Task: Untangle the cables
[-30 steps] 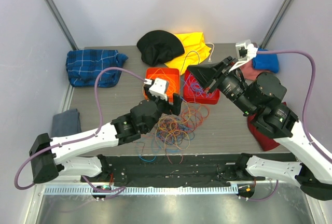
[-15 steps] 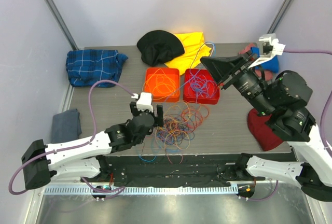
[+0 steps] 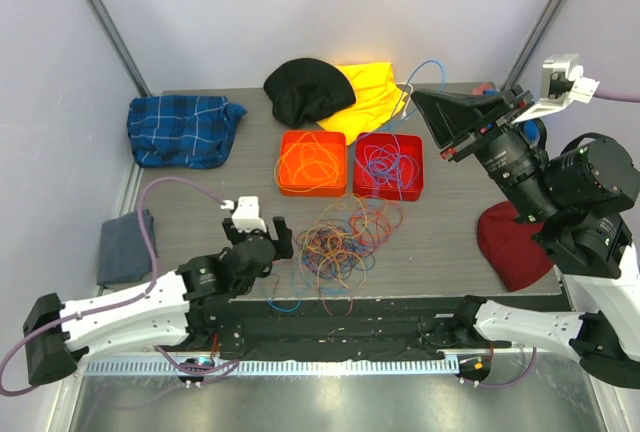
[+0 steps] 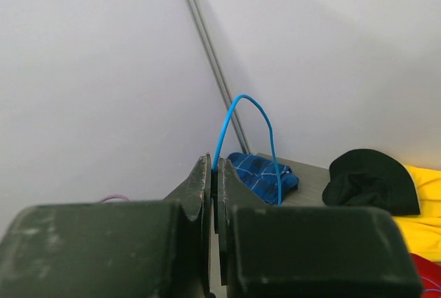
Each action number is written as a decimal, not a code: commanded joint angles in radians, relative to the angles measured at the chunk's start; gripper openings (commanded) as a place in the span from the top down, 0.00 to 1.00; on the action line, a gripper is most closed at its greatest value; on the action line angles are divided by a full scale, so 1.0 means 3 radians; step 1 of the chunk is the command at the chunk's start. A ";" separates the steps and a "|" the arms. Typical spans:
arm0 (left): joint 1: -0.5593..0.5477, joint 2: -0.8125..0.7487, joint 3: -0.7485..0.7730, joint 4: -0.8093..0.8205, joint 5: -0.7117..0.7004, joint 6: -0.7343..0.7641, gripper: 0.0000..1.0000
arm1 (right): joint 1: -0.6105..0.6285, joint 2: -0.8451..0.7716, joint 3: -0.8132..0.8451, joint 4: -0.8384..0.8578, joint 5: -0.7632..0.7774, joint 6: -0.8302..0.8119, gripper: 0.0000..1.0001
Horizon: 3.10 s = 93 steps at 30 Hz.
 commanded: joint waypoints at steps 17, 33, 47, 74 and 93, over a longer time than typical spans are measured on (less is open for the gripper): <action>0.0000 -0.1131 -0.0405 -0.0136 0.0202 -0.0413 0.09 | 0.0011 0.1311 0.1953 -0.0002 0.1087 -0.1050 0.99; 0.0000 -0.1141 -0.0537 -0.0074 0.0422 -0.0566 0.10 | -0.0005 0.1643 0.1795 0.1255 0.1522 -0.2047 0.99; 0.0000 -0.1254 -0.0548 -0.0100 0.0345 -0.0428 0.11 | -0.0930 0.1843 0.1488 0.1195 0.1288 -0.1338 0.99; 0.0000 -0.1290 -0.0584 -0.0136 0.0345 -0.0428 0.11 | -0.1564 0.1935 0.0701 0.1200 0.1042 -0.0643 0.99; 0.0000 -0.1141 -0.0584 -0.0039 0.0376 -0.0433 0.11 | -0.1708 0.1654 -0.0812 0.1455 0.0970 -0.0197 0.99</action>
